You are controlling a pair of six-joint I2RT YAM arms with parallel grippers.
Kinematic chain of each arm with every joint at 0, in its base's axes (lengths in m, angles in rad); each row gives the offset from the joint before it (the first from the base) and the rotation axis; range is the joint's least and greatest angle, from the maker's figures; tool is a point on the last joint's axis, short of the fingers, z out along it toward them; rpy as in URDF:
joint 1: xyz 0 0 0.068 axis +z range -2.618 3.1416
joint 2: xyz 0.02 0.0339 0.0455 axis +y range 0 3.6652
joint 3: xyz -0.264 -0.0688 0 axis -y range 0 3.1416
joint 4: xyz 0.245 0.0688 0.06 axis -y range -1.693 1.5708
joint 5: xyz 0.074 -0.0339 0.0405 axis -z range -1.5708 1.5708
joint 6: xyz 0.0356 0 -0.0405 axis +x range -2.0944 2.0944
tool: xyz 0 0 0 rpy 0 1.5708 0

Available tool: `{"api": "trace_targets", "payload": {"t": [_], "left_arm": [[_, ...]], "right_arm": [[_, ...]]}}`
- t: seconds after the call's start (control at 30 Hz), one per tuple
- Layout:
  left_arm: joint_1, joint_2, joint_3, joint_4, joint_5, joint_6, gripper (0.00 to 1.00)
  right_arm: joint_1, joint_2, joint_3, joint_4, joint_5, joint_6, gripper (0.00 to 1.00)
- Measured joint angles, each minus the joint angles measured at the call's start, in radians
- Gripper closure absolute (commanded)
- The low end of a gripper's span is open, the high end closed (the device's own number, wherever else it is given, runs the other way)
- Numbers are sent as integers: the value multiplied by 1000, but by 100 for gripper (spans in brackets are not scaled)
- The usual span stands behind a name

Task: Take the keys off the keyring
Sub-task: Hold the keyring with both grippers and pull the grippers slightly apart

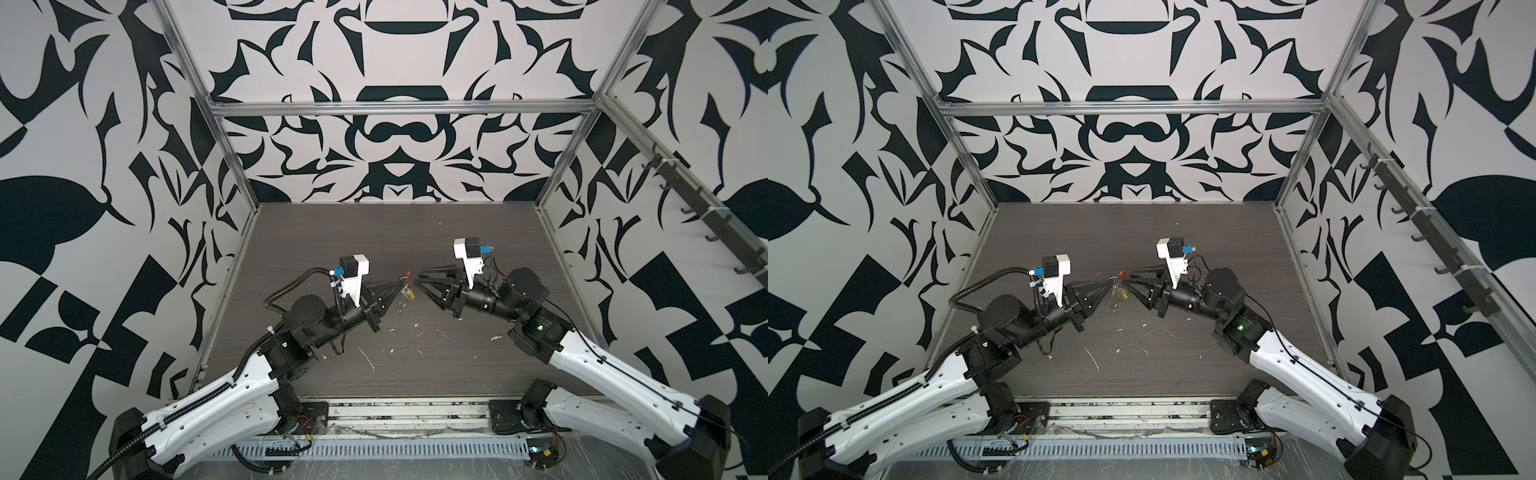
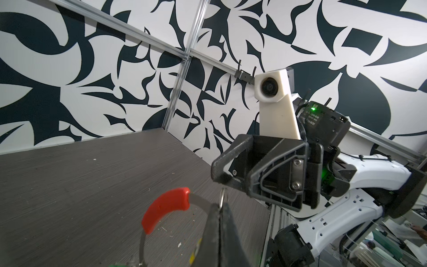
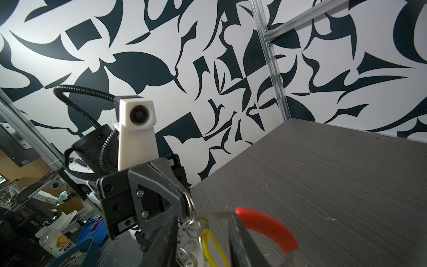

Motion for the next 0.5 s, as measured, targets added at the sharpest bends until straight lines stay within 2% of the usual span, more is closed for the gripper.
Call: {"api": "trace_targets", "payload": {"t": [0.27, 0.5], "left_arm": [[0, -7, 0, 3, -2, -4, 100], [0, -9, 0, 3, 0, -7, 100]], "right_arm": [[0, 58, 0, 64, -78, 35, 61], [0, 96, 0, 99, -124, 67, 66]]}}
